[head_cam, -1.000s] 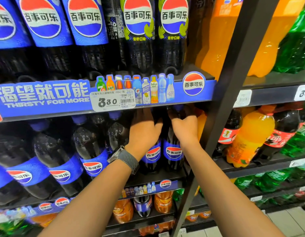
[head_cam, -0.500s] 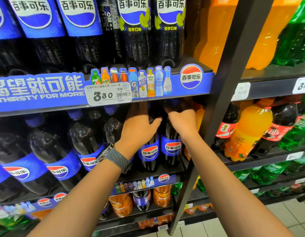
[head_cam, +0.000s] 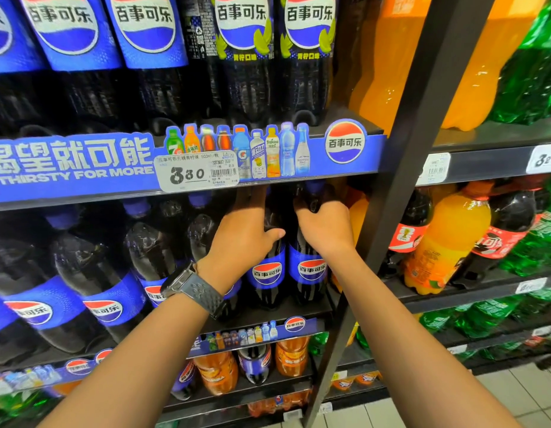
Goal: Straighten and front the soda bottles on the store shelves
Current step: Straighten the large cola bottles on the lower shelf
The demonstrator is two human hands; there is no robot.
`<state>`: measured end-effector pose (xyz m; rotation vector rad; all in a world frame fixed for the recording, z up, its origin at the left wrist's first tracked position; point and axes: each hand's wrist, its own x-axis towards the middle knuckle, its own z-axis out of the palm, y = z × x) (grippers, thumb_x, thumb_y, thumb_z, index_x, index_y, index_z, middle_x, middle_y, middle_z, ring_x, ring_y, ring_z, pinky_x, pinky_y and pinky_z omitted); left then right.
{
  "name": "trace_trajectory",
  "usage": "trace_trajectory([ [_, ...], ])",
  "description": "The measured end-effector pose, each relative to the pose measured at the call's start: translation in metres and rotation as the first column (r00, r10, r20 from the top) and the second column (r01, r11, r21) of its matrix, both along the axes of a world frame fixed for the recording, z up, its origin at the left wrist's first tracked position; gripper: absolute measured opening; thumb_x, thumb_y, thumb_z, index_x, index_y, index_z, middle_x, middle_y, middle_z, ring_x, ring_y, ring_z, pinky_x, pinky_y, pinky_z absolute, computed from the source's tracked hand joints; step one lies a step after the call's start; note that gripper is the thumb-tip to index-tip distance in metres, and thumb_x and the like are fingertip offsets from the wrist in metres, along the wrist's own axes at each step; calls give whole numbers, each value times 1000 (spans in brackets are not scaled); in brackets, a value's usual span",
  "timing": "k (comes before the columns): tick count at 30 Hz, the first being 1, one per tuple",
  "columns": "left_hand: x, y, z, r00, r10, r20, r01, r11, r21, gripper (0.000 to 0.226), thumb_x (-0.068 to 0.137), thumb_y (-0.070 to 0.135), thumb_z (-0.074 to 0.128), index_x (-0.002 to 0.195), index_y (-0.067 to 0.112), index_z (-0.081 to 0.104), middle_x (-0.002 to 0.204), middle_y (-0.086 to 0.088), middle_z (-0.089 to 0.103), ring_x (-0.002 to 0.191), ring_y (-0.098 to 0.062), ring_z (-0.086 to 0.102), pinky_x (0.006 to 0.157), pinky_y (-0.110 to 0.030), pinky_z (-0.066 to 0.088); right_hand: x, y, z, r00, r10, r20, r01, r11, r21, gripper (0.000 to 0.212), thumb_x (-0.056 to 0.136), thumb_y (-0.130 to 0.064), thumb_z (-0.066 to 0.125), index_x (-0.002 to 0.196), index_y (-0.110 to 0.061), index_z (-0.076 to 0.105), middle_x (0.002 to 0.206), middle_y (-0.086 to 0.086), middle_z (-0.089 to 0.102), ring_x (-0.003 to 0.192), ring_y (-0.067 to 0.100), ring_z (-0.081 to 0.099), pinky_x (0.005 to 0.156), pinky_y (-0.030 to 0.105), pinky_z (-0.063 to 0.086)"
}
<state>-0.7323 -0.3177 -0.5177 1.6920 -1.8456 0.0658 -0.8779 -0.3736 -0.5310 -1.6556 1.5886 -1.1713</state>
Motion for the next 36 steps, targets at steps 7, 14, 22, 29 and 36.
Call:
trace_trajectory([
  [7, -3, 11, -2, 989, 70, 134, -67, 997, -24, 87, 69, 43, 81, 134, 18, 29, 109, -13, 57, 86, -34, 60, 61, -29, 37, -1, 6, 3, 994, 55, -92, -57, 998, -17, 32, 77, -50, 56, 78, -18, 56, 89, 5, 63, 95, 25, 58, 77, 43, 55],
  [14, -6, 16, -3, 959, 151, 241, -139, 988, -67, 100, 76, 39, 76, 151, 18, 14, 120, -14, 57, 96, -35, 59, 71, -38, 47, -4, 10, -4, 940, 10, -342, -47, 994, -99, 31, 88, -44, 58, 79, -15, 50, 89, 7, 55, 95, 26, 53, 76, 40, 52],
  [22, -17, 41, -14, 989, 140, 56, -137, 989, -51, 81, 81, 35, 72, 146, 13, 27, 121, -11, 50, 114, -30, 47, 88, -37, 45, -4, 31, -13, 959, 10, -282, -72, 975, -209, 42, 86, -41, 62, 106, -8, 46, 109, 10, 48, 110, 28, 45, 98, 44, 42],
  [29, -12, 111, -71, 986, 11, -167, -38, 987, -158, 36, 91, 18, 59, 126, 19, 49, 121, 7, 50, 112, -12, 50, 93, -28, 44, -24, 86, -52, 974, 80, -213, -180, 842, -508, 45, 90, -20, 57, 133, -9, 45, 140, 2, 40, 132, 17, 37, 109, 29, 34],
  [36, -3, 164, -175, 940, 68, -336, -7, 984, 179, 8, 89, 23, 57, 96, 26, 58, 90, 10, 56, 80, -12, 55, 70, -34, 47, -28, 144, -150, 969, 182, -170, -213, 959, -185, 5, 91, -17, 58, 95, -20, 59, 92, -10, 55, 86, 10, 56, 74, 28, 47],
])
